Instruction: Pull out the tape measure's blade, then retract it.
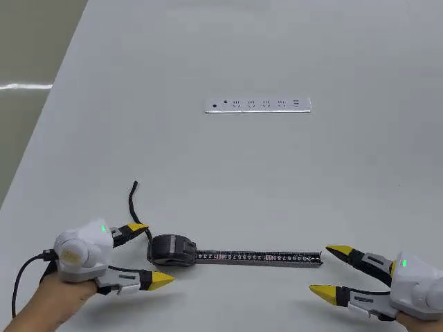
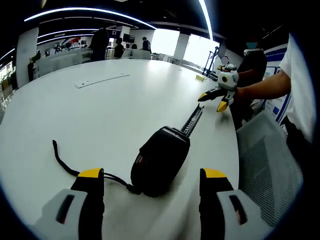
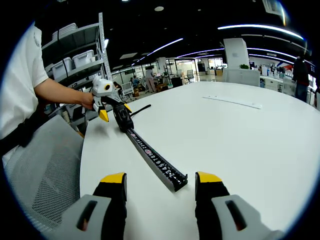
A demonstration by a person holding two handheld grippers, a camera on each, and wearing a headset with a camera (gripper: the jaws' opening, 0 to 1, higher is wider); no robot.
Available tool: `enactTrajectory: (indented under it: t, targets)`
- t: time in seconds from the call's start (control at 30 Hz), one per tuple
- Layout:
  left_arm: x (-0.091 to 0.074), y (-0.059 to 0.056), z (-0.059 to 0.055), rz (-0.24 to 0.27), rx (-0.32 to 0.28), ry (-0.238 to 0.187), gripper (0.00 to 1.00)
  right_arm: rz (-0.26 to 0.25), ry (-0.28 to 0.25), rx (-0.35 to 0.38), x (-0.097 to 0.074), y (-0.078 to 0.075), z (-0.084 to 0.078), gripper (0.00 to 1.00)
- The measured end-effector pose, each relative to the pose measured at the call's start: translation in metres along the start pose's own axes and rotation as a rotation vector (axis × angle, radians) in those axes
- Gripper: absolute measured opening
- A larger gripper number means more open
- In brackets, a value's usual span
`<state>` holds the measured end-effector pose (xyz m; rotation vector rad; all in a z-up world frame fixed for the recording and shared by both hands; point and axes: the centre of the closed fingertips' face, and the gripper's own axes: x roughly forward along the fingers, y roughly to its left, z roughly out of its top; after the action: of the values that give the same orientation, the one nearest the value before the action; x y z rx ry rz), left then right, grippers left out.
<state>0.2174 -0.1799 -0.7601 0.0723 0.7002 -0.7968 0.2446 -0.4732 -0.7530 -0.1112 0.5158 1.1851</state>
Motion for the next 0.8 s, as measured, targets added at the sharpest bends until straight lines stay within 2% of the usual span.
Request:
enactTrajectory:
  t: [0.17,0.27,0.4,0.47,0.77,0.8]
  targets:
    - [-0.0027,0.0021,0.0052,0.048,-0.077,-0.038,0.78,-0.001,0.000,0.002,0.0003,0.0008,0.0000,0.55]
    - [-0.0055,0.0031,0.0063,0.068,-0.097,-0.050,0.78,-0.001,-0.004,0.007,-0.0003,0.0015,0.0005,0.55]
    - [-0.0066,0.0052,0.0050,0.107,-0.128,-0.052,0.79,-0.010,-0.013,0.020,-0.0017,0.0002,0.0008,0.54]
    - [-0.0062,0.0023,0.0061,0.116,-0.134,-0.060,0.79,-0.015,-0.018,0.025,-0.0021,-0.0009,0.0008,0.54]
    - [-0.0073,0.0039,0.0034,0.197,-0.232,-0.084,0.78,-0.017,-0.026,0.031,0.0003,0.0013,0.0018,0.54]
    - [-0.0084,0.0037,0.0047,0.207,-0.262,-0.107,0.78,-0.017,-0.027,0.032,0.0003,0.0012,0.0021,0.54]
